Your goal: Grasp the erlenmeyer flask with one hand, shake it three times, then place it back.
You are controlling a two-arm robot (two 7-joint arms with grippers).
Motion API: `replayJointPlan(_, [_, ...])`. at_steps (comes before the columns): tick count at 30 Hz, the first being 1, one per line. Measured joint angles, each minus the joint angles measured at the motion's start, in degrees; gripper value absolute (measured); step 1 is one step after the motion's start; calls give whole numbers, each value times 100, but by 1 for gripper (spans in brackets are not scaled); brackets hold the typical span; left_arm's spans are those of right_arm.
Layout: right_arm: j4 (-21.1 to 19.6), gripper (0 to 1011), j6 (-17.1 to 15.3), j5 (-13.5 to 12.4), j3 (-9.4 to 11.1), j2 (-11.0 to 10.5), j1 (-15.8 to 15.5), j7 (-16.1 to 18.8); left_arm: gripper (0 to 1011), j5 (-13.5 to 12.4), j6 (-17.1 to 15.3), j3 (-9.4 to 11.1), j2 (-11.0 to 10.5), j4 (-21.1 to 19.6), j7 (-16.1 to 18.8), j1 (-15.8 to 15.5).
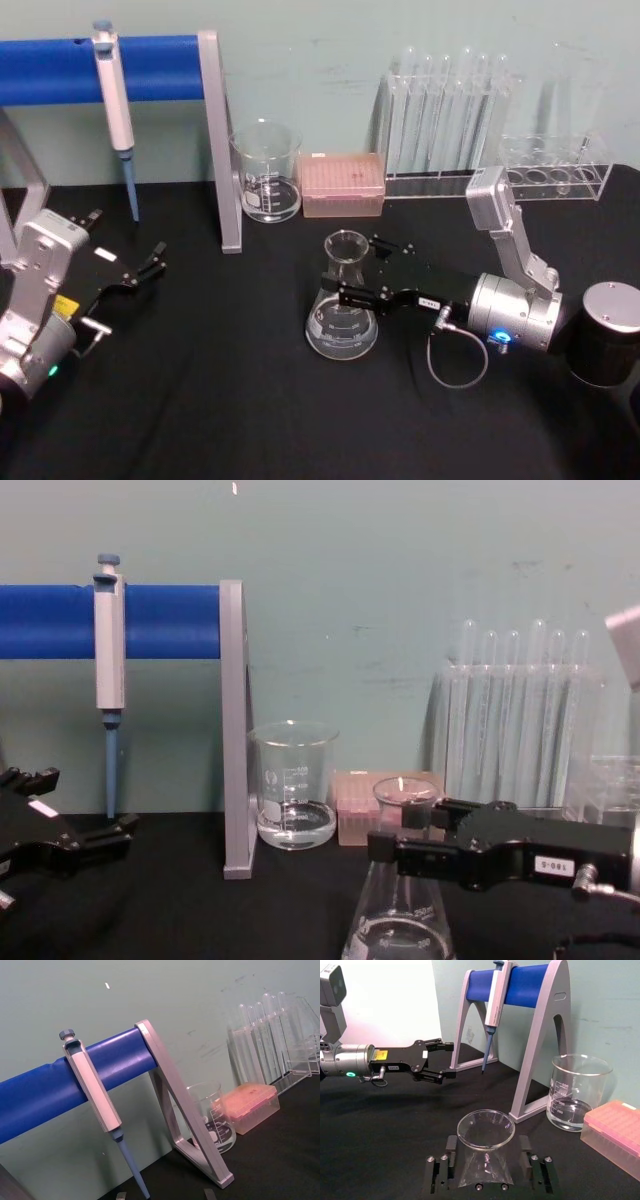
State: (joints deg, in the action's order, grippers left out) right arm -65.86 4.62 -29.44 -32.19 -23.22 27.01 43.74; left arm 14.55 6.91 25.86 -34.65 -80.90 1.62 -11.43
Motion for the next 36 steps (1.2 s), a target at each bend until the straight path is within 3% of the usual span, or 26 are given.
replayJointPlan(12, [0,450,0,0,0,0,0,-2,1001,0,0,0,0,0,0,0])
replayJointPlan(36, [-54,450,-2,-52,36,-30,-27,4,1001,0,0,0,0,0,1,0])
